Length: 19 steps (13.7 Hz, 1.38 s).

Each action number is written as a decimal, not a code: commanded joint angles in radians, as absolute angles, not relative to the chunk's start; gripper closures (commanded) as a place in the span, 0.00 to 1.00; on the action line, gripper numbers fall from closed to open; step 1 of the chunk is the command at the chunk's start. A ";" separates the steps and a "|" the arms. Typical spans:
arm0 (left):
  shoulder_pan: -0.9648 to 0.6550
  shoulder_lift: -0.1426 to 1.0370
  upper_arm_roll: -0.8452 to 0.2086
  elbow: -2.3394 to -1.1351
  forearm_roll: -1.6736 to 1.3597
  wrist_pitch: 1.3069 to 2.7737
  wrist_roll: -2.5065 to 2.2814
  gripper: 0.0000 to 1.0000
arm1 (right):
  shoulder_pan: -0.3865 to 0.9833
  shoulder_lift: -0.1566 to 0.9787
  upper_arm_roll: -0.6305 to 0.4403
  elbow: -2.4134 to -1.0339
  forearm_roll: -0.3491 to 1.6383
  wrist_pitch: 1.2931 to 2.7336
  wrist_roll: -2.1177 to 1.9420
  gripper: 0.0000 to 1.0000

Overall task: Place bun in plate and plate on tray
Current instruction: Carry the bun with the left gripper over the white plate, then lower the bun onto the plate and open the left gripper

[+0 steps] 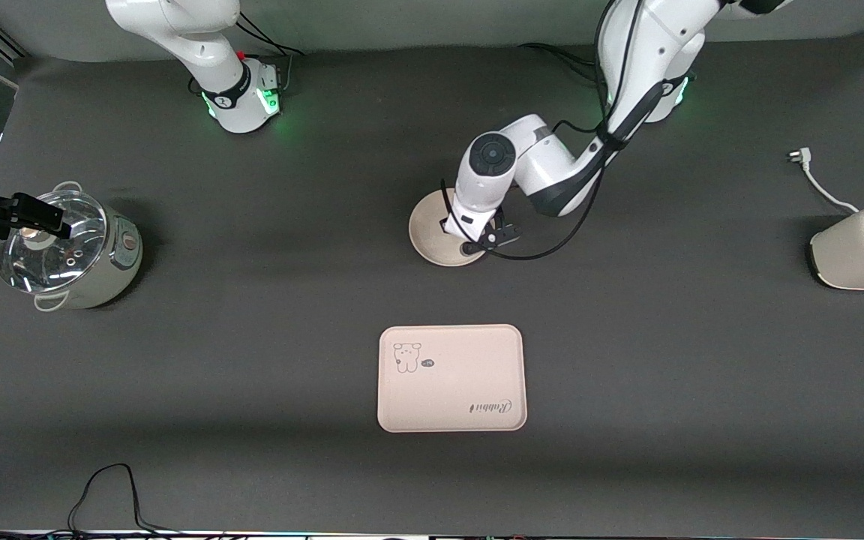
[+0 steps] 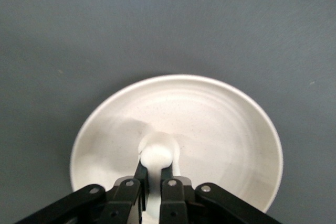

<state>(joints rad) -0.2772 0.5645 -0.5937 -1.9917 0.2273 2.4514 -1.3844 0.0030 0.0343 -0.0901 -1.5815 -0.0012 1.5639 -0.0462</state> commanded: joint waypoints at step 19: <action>-0.315 0.507 -0.568 -1.947 0.325 2.410 -1.435 0.00 | 0.025 0.020 -0.089 -1.580 0.012 1.537 -0.054 0.00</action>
<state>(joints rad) -0.3119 0.5732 -0.5885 -1.9470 0.3084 2.4461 -1.4540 0.0095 0.0330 -0.0882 -1.5813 0.0016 1.5511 -0.0462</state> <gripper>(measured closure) 0.000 0.000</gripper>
